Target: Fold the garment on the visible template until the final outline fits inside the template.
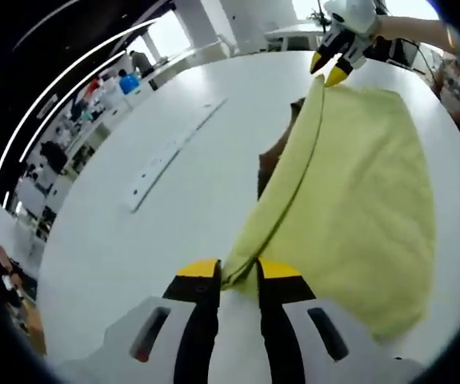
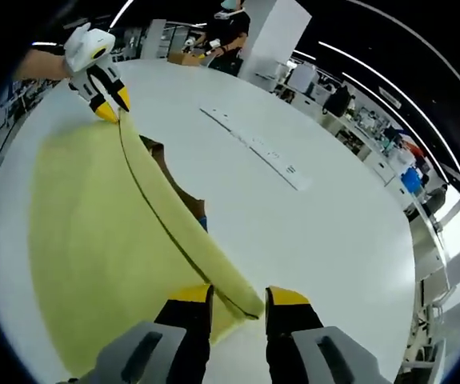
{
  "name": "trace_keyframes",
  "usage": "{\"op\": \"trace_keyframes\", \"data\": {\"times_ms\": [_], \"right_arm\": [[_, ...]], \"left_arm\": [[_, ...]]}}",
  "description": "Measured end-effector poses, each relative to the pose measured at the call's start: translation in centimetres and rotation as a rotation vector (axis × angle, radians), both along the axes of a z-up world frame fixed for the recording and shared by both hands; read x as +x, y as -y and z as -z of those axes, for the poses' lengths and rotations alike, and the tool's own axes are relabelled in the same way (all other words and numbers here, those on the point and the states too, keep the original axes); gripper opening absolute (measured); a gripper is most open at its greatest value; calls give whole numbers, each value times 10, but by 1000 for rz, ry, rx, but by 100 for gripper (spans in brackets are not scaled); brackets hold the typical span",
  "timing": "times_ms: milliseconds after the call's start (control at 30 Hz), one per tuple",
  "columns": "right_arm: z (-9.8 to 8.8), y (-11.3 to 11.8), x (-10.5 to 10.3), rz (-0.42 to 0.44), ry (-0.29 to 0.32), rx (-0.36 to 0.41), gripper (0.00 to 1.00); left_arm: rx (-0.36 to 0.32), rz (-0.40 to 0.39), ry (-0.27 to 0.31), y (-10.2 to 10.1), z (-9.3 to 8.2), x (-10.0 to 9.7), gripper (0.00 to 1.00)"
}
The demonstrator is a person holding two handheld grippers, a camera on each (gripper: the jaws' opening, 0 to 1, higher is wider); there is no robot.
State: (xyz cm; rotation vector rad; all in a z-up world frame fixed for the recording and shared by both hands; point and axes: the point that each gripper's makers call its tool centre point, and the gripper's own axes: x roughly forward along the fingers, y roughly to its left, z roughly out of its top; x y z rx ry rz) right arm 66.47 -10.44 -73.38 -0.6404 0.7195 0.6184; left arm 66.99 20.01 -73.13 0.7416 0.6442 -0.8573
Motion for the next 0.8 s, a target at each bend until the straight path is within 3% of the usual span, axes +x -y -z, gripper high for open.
{"op": "trace_keyframes", "data": {"times_ms": [100,300,433,667,800], "right_arm": [[1,-2,-4,-12,-8,11,26],[12,6,-3,-7,2,-27,20],[14,6,-1,-2,20,-25,17],[15,11,0,23,29,-28,2],[5,13,5,73,42,25,0]], "left_arm": [[21,3,10,-3,1,0,16],[59,-4,33,-10,6,5,12],[38,-44,22,-16,10,10,8],[-22,-83,12,-18,9,11,3],[-53,-107,-3,-19,5,12,2]]}}
